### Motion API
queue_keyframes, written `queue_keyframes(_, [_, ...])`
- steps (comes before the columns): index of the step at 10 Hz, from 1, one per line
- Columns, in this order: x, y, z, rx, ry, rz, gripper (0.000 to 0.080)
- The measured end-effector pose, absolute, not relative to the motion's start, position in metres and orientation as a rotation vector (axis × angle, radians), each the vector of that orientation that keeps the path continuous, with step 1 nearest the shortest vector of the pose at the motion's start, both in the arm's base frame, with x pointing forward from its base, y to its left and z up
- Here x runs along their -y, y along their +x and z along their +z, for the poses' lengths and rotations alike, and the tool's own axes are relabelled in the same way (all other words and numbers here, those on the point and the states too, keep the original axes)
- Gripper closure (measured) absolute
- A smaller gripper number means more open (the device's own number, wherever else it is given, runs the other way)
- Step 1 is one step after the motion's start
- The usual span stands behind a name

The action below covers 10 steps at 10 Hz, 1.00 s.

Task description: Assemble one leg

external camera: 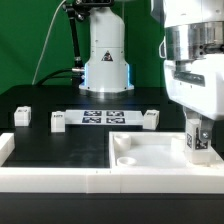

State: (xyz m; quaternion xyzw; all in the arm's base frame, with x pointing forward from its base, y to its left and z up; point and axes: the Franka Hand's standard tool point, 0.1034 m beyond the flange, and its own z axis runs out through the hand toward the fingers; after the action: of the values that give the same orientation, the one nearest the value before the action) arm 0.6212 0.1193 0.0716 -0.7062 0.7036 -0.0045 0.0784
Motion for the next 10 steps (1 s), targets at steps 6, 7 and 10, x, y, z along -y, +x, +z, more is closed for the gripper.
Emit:
queue_keyframes(6, [-0.1193,0.6219,0.0723,-1.949,-2.259,-0.025,0.0193])
queue_keyframes(7, [-0.1205,0.6209,0.0719,-1.833,-2.359,-0.030,0.0193])
queue_keyframes(10, [-0.1202,0.6210,0.0716,-1.367,-2.669,-0.072,0.0152])
